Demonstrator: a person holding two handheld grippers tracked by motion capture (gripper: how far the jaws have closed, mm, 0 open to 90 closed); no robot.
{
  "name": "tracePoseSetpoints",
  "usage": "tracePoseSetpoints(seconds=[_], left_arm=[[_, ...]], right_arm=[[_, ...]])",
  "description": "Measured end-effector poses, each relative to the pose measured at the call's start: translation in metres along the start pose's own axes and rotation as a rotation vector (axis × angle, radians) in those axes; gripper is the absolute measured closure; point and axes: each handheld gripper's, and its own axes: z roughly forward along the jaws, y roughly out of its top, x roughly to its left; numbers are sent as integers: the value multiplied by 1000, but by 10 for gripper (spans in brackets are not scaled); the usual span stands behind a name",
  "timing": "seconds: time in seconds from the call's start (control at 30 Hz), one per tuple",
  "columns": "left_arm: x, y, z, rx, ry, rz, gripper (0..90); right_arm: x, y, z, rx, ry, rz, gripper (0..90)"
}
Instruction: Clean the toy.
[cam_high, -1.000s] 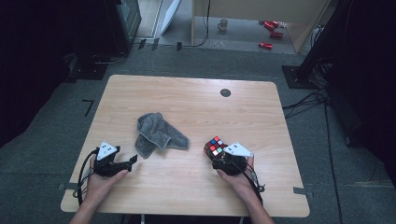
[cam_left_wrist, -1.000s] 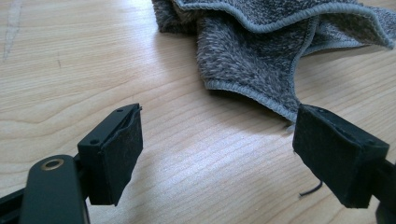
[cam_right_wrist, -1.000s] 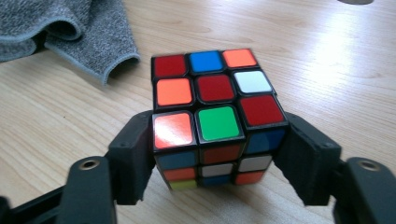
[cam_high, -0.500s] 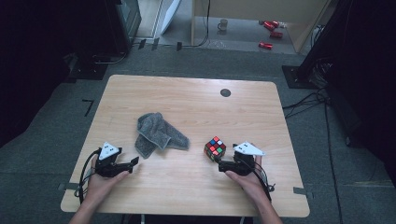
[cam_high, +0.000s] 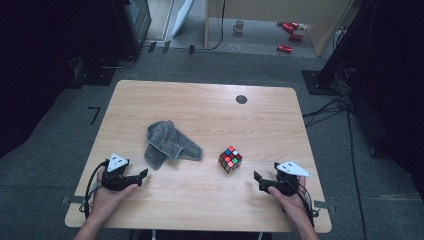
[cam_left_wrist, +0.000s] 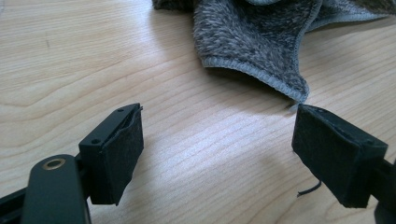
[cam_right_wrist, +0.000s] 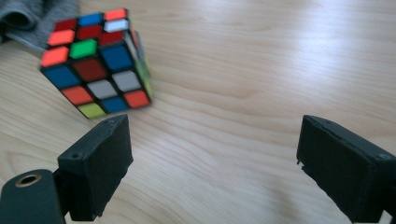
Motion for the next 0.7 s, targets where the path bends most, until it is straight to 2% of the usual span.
tracePoseSetpoints(seconds=[0.07, 0.1, 0.13, 0.17, 0.27, 0.33, 0.4, 0.5, 0.6, 0.7], left_arm=[[0, 0, 0, -2, 3, -9, 178], [1, 0, 0, 5, 6, -12, 179], [1, 0, 0, 18, 10, -15, 179], [1, -1, -1, 27, 21, -25, 205], [1, -3, -3, 33, 19, -26, 211], [1, -5, -5, 39, 21, -20, 211], [1, -7, -7, 41, 22, -16, 212], [0, -8, -8, 42, 29, -10, 211], [-2, -8, -8, 46, 42, 2, 210], [-6, -8, -6, 54, 67, 34, 209]], right_arm=[[-3, -2, -2, 5, -10, -3, 103], [-8, -6, -7, 19, -31, -9, 103], [-8, -6, -7, 19, -31, -9, 103], [-14, -11, -11, 37, -59, -20, 103], [-20, -17, -15, 61, -86, -24, 101], [-25, -22, -17, 90, -115, -30, 101], [-28, -23, -21, 89, -120, -21, 99], [-32, -26, -22, 133, -169, -27, 99], [-32, -26, -22, 135, -182, -33, 96], [-31, -26, -22, 138, -191, -36, 89]])
